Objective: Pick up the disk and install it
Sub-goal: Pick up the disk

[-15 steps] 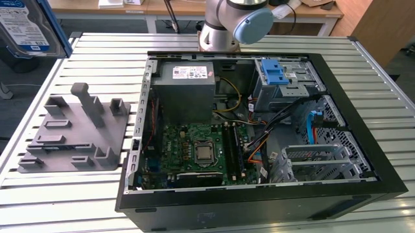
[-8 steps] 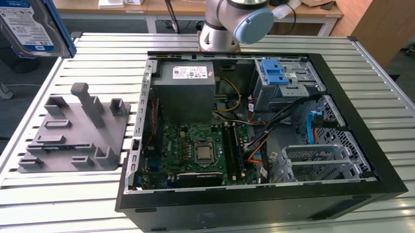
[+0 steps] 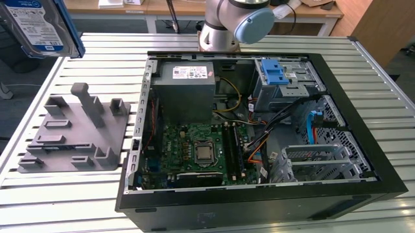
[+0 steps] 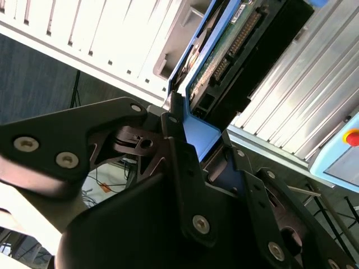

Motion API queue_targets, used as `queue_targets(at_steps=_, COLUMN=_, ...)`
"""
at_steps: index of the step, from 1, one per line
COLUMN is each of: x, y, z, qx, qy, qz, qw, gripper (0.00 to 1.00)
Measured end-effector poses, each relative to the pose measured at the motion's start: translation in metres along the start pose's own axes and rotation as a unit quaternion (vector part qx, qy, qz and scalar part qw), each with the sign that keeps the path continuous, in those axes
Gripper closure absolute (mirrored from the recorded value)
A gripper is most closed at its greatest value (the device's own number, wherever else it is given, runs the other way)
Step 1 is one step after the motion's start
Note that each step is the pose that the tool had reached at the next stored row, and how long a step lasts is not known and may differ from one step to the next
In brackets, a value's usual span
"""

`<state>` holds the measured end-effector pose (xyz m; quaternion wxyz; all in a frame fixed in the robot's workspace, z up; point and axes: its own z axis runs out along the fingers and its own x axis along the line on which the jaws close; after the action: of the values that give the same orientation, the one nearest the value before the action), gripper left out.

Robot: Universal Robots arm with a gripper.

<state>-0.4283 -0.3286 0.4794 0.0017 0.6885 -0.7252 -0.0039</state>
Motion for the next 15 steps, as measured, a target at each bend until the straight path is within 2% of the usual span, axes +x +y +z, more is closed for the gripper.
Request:
queue_targets(at_steps=8, x=0.0000, y=-0.0004, z=-0.0005, qx=0.0000, qy=0.0000, qz=0.000, qw=1.0000, gripper=0.63)
queue_targets(at_steps=15, x=0.0000, y=-0.0003, z=-0.0132, qx=0.0000, qy=0.0000, qz=0.000, qw=1.0000, gripper=0.63)
